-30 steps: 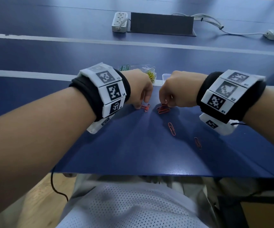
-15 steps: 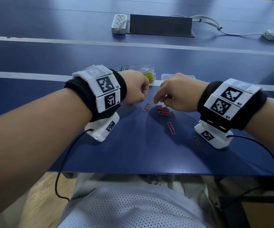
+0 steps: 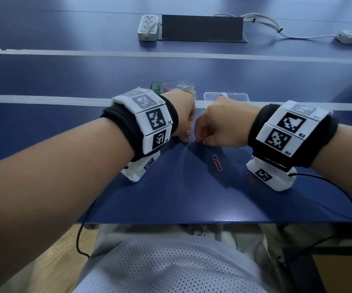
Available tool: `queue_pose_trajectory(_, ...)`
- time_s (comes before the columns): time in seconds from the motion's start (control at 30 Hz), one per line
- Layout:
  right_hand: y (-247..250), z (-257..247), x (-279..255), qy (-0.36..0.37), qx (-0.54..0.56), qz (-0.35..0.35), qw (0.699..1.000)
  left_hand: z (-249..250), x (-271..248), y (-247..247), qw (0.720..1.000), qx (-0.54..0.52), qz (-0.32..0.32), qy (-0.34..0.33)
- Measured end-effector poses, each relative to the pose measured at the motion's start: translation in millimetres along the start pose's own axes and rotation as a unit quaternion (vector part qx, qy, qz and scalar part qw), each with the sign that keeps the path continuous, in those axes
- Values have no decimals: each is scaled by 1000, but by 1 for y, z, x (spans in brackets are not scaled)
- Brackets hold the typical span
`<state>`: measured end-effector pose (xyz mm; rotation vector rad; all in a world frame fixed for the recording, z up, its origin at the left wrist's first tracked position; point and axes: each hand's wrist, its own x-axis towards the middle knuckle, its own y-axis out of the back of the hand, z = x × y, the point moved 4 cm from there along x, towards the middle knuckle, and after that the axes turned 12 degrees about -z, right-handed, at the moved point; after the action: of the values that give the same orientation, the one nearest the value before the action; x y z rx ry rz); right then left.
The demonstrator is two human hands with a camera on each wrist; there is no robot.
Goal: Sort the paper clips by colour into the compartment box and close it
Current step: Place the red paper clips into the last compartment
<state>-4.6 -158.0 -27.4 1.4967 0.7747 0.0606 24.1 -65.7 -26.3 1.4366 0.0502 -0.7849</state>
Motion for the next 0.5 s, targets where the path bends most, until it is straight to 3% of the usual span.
queue_pose_trajectory(0.2,3,11,-7,-48,97,6,994,4,4,-1,1000,-6,-5,-6)
queue_pose_trajectory(0.33,2,28,-5,-102,241,-24,965,-2,2,2,999,-53,0,-3)
queue_pose_trajectory(0.5,30,32,20,-113,358,34,926,-20,5,23,983,-171,60,10)
